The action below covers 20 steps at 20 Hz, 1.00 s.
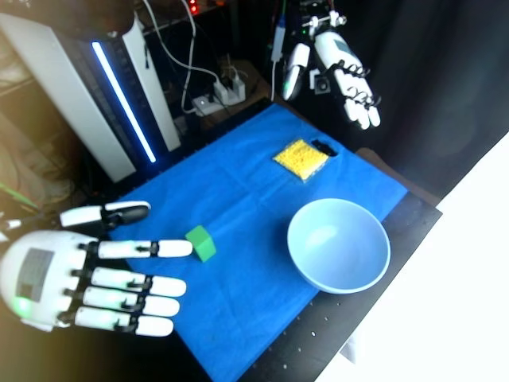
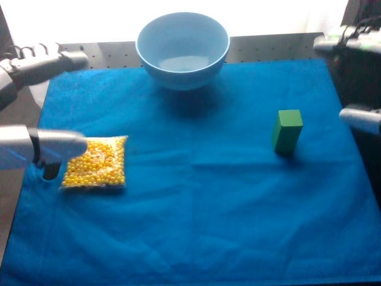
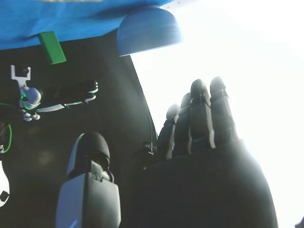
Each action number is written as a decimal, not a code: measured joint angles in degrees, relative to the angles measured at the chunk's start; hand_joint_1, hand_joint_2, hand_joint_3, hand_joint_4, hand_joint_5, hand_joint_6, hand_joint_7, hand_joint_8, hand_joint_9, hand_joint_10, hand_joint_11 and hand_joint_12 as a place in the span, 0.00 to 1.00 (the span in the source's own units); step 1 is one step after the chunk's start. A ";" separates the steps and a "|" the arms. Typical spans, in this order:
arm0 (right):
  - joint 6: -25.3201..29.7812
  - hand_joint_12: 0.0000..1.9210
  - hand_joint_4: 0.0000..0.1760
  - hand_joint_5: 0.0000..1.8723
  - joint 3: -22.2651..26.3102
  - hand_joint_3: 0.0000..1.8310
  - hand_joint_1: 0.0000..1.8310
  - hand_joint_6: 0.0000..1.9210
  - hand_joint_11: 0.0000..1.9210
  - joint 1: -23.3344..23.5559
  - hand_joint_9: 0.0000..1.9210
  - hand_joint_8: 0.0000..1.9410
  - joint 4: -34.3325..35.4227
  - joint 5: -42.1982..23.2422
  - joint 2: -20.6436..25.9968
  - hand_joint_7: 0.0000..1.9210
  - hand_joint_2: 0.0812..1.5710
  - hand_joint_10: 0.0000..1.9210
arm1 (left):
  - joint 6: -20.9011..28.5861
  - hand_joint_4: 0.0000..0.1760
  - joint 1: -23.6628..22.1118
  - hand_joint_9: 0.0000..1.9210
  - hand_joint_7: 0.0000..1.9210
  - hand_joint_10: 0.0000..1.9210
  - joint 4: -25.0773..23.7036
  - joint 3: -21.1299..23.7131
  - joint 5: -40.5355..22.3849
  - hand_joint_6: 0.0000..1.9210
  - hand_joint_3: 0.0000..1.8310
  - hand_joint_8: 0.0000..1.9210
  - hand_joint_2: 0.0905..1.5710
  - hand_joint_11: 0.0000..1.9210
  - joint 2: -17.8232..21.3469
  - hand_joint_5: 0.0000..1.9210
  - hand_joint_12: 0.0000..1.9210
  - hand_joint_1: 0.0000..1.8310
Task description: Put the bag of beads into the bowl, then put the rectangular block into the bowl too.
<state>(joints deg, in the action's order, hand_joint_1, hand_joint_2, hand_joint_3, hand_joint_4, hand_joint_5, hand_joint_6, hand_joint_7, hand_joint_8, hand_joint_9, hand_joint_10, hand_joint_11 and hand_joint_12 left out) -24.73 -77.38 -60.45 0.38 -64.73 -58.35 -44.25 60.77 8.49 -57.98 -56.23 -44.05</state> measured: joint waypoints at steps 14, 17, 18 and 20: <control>0.07 0.24 0.15 0.23 -0.44 0.00 0.51 0.00 0.07 0.00 0.14 0.00 0.13 0.39 0.02 0.16 0.79 0.00 | 0.35 0.00 -14.36 0.18 0.18 0.00 -18.16 -5.68 27.69 0.00 0.00 0.00 0.53 0.00 -4.20 0.18 0.42 0.49; 0.09 0.27 0.23 0.23 -0.44 0.00 0.51 0.00 0.06 0.00 0.15 0.00 -0.04 0.39 0.02 0.17 0.79 0.00 | 0.35 0.24 -16.00 0.20 0.18 0.00 -21.22 -6.43 31.87 0.00 0.00 0.00 0.53 0.00 -6.16 0.18 0.48 0.44; 0.07 0.27 0.18 0.23 -0.44 0.00 0.50 0.00 0.06 0.00 0.14 0.00 -0.04 0.39 0.02 0.17 0.79 0.00 | 0.39 0.31 -16.17 0.20 0.18 0.00 -21.73 -6.54 32.61 0.00 0.00 0.00 0.53 0.00 -6.54 0.18 0.51 0.44; 0.09 0.26 0.18 0.23 -0.44 0.00 0.50 0.00 0.05 0.00 0.15 0.00 -0.11 0.42 0.02 0.17 0.80 0.00 | 0.35 0.41 -16.41 0.21 0.19 0.01 -22.60 -6.67 34.07 0.00 0.00 0.00 0.54 0.00 -6.93 0.18 0.56 0.41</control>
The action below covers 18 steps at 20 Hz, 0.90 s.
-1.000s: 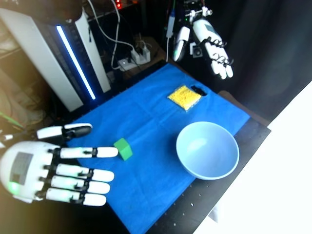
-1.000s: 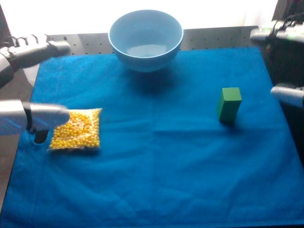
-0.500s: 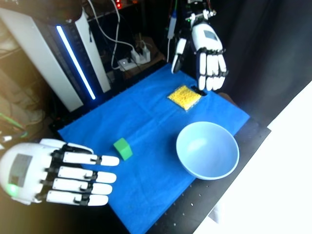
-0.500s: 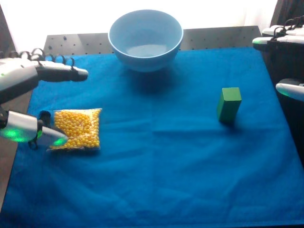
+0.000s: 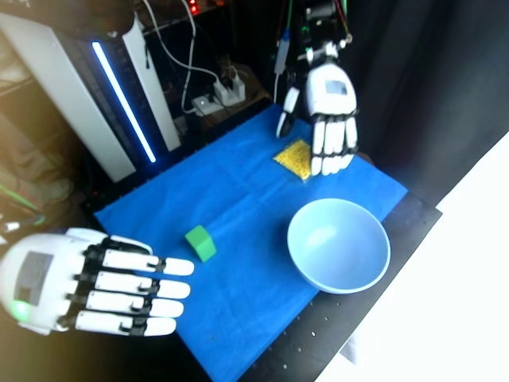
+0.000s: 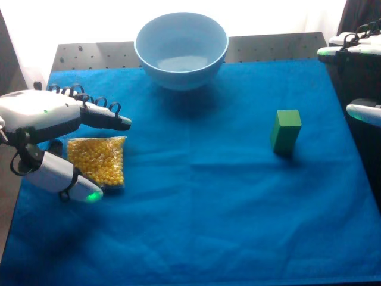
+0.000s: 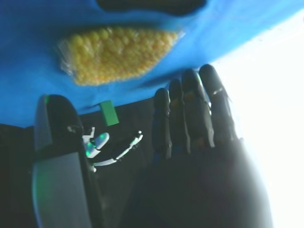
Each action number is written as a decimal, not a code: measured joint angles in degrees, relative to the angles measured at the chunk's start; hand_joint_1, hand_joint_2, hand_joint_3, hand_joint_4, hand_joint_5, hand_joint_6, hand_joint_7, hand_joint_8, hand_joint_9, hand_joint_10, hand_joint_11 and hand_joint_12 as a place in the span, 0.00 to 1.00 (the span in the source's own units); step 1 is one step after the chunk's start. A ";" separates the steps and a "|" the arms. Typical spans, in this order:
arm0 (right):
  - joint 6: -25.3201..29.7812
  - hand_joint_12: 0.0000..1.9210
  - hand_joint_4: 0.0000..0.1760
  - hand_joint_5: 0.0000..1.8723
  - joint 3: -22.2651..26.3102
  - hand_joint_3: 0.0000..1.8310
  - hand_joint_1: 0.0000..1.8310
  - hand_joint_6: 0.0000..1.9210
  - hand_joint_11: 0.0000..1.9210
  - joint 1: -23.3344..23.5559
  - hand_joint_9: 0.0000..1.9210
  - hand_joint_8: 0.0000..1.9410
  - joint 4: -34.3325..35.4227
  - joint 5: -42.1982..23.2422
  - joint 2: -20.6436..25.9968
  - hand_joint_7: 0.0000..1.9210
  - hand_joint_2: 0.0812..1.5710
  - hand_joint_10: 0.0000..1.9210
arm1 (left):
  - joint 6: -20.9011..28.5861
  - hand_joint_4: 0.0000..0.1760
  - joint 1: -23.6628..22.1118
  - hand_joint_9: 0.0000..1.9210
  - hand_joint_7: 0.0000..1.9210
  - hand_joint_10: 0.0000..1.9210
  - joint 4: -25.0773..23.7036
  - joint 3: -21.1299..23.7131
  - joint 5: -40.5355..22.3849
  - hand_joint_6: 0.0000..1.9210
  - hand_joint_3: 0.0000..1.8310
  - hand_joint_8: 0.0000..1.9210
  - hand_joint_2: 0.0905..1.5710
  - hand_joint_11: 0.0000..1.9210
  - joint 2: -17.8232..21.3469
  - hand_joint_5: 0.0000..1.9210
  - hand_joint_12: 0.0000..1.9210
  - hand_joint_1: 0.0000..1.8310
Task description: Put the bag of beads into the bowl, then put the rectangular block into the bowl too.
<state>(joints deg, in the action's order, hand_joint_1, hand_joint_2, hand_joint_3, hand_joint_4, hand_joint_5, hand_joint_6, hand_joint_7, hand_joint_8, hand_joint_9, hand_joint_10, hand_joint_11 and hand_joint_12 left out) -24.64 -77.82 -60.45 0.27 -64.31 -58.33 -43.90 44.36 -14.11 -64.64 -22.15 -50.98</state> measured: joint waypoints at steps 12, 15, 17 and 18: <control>0.00 0.19 0.16 0.23 0.00 0.00 0.50 0.00 0.08 0.00 0.14 0.00 -0.50 0.37 -0.17 0.17 0.81 0.00 | -11.19 0.00 -4.61 0.35 0.37 0.02 0.09 -0.28 8.87 0.00 0.00 0.01 0.60 0.04 -1.36 0.33 0.64 0.56; 0.00 0.16 0.15 0.23 0.00 0.00 0.50 0.00 0.09 0.00 0.15 0.00 -0.57 0.42 -0.48 0.17 0.81 0.00 | -12.35 0.00 -4.96 0.32 0.36 0.54 1.51 -0.28 8.31 0.50 0.00 0.45 0.71 0.12 -1.51 0.44 0.82 0.60; 0.00 0.16 0.24 0.22 0.00 0.00 0.48 0.00 0.10 0.00 0.15 0.00 -0.46 0.44 -0.46 0.17 0.81 0.00 | -17.77 0.00 -4.96 0.26 0.26 0.86 6.56 -0.28 8.11 0.73 0.00 0.80 0.78 0.16 -1.75 0.37 0.93 0.56; 0.00 0.15 0.20 0.22 0.00 0.00 0.48 0.00 0.08 0.00 0.15 0.00 -0.48 0.44 -0.46 0.18 0.81 0.00 | -18.53 0.00 -4.85 0.30 0.25 0.97 7.85 -0.28 8.13 0.89 0.00 0.96 0.72 0.26 -1.86 0.28 0.99 0.65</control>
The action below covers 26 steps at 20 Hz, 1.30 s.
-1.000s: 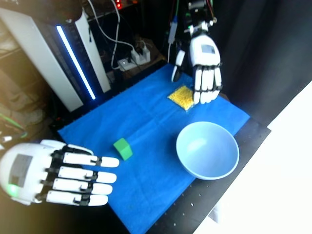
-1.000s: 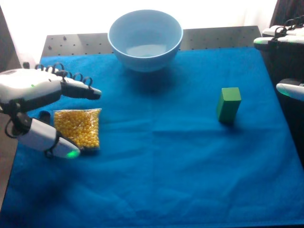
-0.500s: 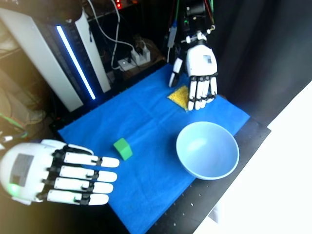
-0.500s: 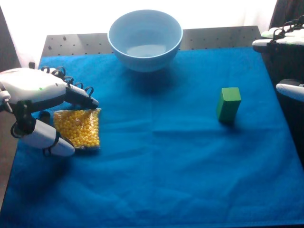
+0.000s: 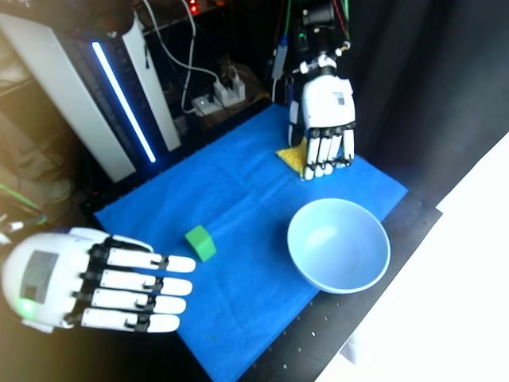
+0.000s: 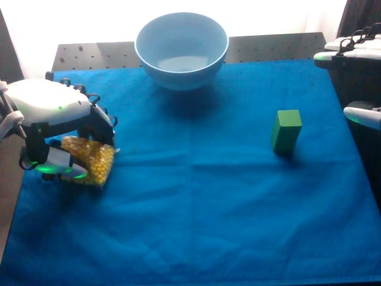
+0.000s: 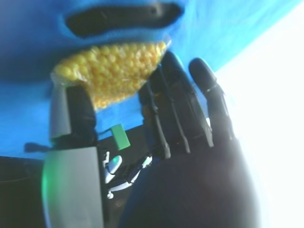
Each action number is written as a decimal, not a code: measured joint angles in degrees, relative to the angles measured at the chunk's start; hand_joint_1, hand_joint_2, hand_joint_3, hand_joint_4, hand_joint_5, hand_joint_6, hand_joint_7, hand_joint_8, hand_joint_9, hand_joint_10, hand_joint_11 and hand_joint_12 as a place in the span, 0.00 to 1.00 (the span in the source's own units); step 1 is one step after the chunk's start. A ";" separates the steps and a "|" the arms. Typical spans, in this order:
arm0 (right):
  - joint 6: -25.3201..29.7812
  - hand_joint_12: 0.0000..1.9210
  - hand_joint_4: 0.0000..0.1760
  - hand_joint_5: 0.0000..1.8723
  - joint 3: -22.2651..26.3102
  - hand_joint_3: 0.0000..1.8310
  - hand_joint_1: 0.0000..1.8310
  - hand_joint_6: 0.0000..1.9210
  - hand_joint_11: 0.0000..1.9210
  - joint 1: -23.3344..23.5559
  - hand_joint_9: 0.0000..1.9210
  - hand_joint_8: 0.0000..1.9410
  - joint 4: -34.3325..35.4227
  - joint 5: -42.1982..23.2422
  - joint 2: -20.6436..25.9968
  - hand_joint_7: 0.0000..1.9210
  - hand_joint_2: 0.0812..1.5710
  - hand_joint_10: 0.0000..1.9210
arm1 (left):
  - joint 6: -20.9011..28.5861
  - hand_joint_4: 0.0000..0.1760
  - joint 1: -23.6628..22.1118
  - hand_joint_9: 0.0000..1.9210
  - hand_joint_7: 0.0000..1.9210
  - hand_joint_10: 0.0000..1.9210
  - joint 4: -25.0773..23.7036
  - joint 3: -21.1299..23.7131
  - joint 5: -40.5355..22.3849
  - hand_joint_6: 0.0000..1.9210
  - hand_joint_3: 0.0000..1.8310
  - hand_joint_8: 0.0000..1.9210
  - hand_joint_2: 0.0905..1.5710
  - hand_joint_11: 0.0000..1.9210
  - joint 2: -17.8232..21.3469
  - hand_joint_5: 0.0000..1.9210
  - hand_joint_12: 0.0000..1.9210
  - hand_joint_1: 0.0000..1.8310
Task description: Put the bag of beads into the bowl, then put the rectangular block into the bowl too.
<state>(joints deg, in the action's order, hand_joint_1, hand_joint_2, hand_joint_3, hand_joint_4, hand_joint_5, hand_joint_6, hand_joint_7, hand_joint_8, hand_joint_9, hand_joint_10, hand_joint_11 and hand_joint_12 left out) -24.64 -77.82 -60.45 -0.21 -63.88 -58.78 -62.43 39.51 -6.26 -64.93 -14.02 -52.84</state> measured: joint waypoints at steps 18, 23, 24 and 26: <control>0.00 0.09 0.32 0.24 -1.03 0.00 0.46 0.00 0.15 0.00 0.18 0.00 -0.48 0.13 -0.76 0.20 0.80 0.00 | 6.54 0.79 -19.28 0.45 0.40 1.00 -0.85 -12.02 -11.43 1.00 0.00 1.00 0.72 0.51 -12.24 0.34 1.00 0.76; 0.02 0.09 0.27 0.24 -1.75 0.00 0.48 0.00 0.17 0.00 0.18 0.00 -1.01 0.20 -1.36 0.19 0.81 0.00 | 6.54 0.36 -22.73 0.45 0.41 1.00 1.92 -23.89 -2.38 1.00 0.00 1.00 0.69 0.51 -22.01 0.36 1.00 0.80; 0.00 0.10 0.28 0.24 -1.75 0.00 0.47 0.00 0.18 0.00 0.19 0.00 -1.09 0.22 -1.36 0.20 0.81 0.00 | 6.54 0.40 -22.86 0.50 0.45 1.00 2.89 -25.16 -2.10 1.00 0.00 1.00 0.68 0.56 -22.93 0.38 1.00 0.73; 0.00 0.09 0.18 0.23 -1.86 0.00 0.46 0.00 0.17 0.00 0.19 0.00 -1.38 0.20 -1.36 0.20 0.82 0.00 | 6.51 0.18 -22.86 0.40 0.35 0.95 4.44 -27.32 -0.28 0.73 0.00 0.87 0.73 0.44 -24.65 0.42 1.00 0.59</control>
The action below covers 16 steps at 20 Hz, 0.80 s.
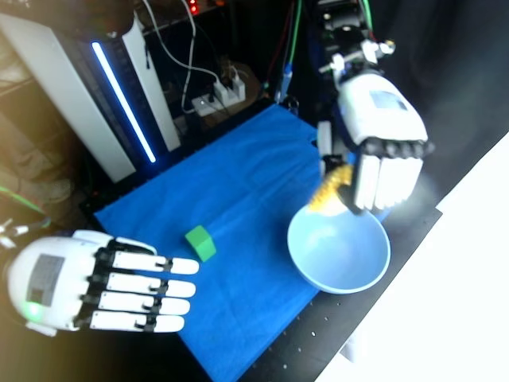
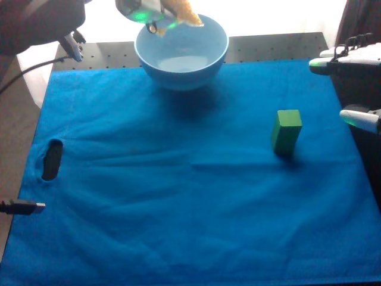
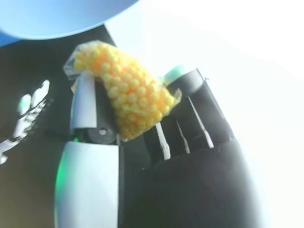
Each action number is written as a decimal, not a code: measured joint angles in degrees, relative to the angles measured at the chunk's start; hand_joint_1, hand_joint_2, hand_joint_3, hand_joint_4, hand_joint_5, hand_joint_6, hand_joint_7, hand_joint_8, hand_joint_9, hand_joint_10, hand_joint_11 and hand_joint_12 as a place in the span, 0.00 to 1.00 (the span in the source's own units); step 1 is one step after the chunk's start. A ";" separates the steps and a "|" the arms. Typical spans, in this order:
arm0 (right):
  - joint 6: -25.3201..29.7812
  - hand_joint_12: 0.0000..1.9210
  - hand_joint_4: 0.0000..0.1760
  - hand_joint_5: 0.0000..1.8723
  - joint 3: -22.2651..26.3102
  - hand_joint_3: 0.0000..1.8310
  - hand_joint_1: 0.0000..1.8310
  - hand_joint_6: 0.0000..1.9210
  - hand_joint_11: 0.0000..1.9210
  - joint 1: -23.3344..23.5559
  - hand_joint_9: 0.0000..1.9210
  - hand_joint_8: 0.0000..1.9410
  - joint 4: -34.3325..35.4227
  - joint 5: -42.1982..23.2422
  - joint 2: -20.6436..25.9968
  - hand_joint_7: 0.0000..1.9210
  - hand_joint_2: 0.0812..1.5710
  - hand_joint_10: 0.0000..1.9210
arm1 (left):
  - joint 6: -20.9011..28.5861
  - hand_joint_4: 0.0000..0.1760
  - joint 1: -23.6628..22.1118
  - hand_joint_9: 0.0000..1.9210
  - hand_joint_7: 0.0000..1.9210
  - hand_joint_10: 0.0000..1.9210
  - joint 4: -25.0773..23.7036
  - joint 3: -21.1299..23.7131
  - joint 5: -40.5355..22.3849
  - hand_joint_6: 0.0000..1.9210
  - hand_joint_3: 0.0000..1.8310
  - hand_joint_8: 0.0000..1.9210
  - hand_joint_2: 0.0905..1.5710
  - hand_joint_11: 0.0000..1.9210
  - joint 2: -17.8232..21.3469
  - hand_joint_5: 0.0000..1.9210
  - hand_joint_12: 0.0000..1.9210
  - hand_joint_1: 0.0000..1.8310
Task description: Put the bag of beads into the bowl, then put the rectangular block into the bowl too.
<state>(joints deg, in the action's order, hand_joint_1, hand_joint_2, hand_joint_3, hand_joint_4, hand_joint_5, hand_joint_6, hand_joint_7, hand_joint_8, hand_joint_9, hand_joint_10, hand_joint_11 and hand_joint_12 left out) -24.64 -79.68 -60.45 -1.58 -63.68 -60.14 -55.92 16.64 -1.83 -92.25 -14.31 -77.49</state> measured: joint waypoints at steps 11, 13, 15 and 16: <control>0.00 0.07 0.24 0.24 -0.37 0.00 0.47 0.00 0.12 0.00 0.18 0.00 -0.35 -0.04 -0.13 0.20 0.82 0.00 | -0.02 0.49 1.97 0.23 0.28 0.00 0.09 3.54 -0.37 0.00 0.00 0.00 0.61 0.00 2.69 0.25 0.37 0.50; 0.00 0.07 0.24 0.23 -0.35 0.00 0.46 0.00 0.11 0.07 0.17 0.00 -1.36 0.00 -0.11 0.20 0.82 0.00 | -0.02 0.43 5.57 0.22 0.28 0.00 -0.07 9.14 -3.30 0.00 0.00 0.00 0.62 0.00 7.39 0.24 0.36 0.50; 0.02 0.07 0.22 0.23 0.09 0.00 0.46 0.00 0.12 0.20 0.17 0.00 -2.03 -0.09 -0.07 0.20 0.81 0.00 | 0.02 0.62 8.31 0.20 0.25 0.00 -0.98 13.77 -5.60 0.00 0.00 0.00 0.61 0.00 11.82 0.21 0.35 0.47; 0.02 0.08 0.24 0.23 0.44 0.00 0.46 0.00 0.13 0.26 0.17 0.00 -2.54 -0.15 -0.07 0.19 0.81 0.00 | -0.02 0.77 9.79 0.18 0.22 0.00 -1.46 16.72 -7.54 0.00 0.00 0.00 0.61 0.00 14.71 0.20 0.39 0.46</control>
<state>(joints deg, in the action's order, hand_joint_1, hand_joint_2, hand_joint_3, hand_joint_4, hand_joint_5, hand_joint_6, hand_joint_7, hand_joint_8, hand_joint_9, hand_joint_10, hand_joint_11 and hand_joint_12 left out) -24.62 -79.24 -60.18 -4.12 -63.83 -60.20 -55.94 26.44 -3.29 -75.53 -21.85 -62.78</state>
